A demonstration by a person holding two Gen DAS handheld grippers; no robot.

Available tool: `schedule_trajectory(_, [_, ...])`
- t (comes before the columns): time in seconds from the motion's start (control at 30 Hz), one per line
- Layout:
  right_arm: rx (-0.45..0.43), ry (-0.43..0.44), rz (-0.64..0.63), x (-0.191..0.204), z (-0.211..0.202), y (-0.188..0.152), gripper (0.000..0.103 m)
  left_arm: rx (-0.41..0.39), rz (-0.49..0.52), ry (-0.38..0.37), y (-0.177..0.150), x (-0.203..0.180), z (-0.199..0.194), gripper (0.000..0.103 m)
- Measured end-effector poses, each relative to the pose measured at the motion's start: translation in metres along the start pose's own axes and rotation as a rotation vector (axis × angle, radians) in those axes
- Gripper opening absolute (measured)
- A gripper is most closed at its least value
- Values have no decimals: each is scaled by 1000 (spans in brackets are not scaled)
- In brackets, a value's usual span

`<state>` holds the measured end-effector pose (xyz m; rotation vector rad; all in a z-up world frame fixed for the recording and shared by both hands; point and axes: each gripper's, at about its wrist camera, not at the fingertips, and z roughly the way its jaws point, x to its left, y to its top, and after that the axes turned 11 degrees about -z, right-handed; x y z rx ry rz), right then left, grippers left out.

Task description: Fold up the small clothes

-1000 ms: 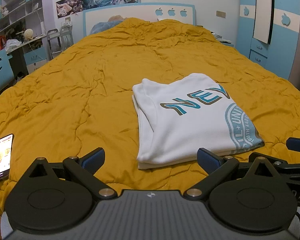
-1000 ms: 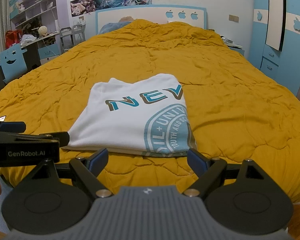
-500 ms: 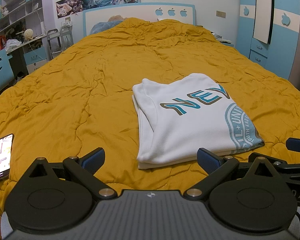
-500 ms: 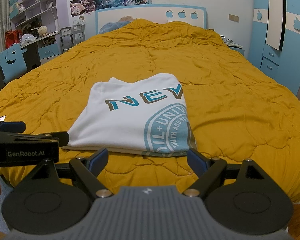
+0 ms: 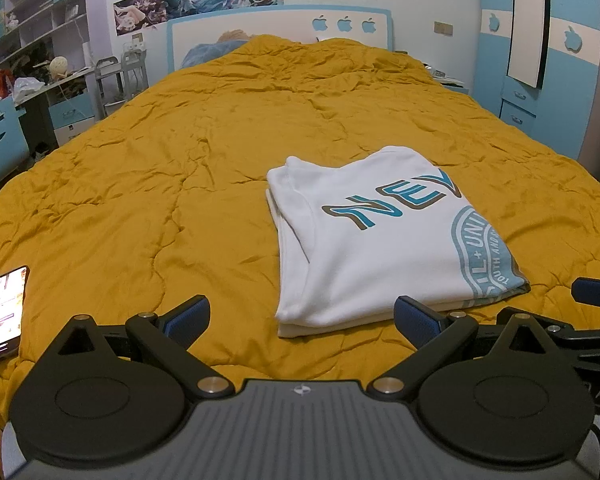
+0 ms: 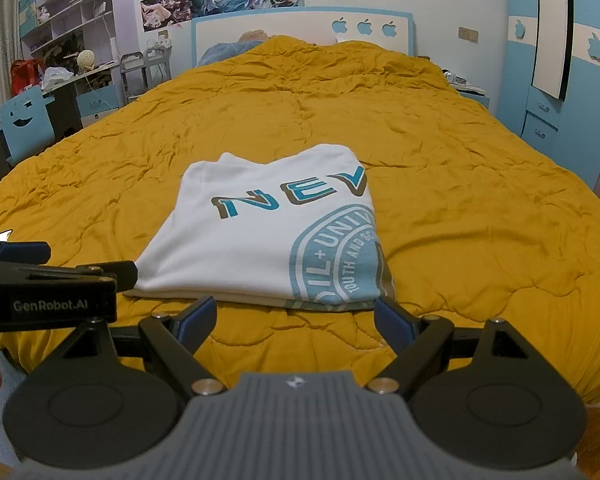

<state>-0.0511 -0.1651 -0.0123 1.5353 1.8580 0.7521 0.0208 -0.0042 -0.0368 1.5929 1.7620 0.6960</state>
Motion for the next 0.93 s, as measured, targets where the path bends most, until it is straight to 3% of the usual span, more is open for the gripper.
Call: schedule_trajectory(0.93, [1, 0, 1, 1, 0, 0, 82, -5, -9, 6, -1, -4, -3, 103])
